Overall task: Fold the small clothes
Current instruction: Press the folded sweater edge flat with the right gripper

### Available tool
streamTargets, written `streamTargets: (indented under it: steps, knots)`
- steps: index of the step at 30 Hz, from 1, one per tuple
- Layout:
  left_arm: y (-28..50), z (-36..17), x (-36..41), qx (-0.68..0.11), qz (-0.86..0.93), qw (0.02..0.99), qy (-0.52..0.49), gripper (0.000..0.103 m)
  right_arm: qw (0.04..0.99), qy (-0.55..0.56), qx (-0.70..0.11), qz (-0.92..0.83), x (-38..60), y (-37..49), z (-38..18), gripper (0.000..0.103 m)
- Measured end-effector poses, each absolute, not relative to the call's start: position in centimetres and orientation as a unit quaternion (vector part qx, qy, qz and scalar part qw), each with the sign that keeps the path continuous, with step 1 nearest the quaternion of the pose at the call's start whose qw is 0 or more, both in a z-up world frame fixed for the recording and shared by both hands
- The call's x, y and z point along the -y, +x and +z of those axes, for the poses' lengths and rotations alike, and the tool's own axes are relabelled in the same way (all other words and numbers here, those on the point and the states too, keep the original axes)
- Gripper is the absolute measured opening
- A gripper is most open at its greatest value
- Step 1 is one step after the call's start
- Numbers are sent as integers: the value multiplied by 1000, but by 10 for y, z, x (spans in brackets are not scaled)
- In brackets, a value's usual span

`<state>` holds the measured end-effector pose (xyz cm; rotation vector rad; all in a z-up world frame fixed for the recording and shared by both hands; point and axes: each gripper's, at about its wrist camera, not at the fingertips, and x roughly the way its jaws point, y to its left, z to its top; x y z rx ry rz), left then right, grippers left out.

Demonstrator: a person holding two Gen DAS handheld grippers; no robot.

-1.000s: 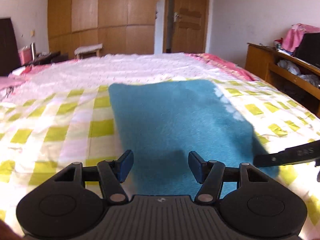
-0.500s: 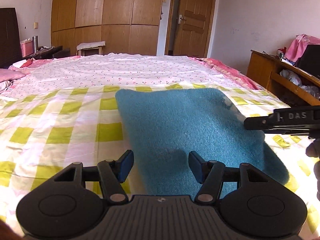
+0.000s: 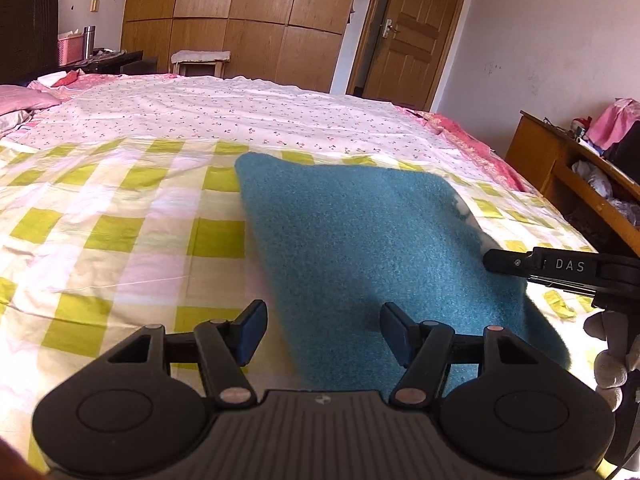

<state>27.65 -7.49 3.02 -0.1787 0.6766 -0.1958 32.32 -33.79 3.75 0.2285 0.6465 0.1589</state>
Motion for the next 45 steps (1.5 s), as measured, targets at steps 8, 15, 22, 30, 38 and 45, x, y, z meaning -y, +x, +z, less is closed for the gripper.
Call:
streamTargets:
  steps: [8,15,22,30,38,45]
  knots:
    - [279,15,82,-353,-116,923,-104,69,940,91,-316,87,350,314,39,71]
    - [290,6,85,-350,-129,921,-114,81,916,146,-353,119,363,330,17,78]
    - [282,4,70,-359,-162,910,-126,69,874,242,-392,153,364,334,-7,73]
    - [230,14,40,-368,-158,910,-108,63,845,245,-433,197,327,292,-3,64]
    - [168,22,32,-363,-172,914,-65,63,859,185,-444,177,318,220,17,66]
    - [154,48,25,-304,-142,941,-37,63,907,182,-360,119,327,190,51,66]
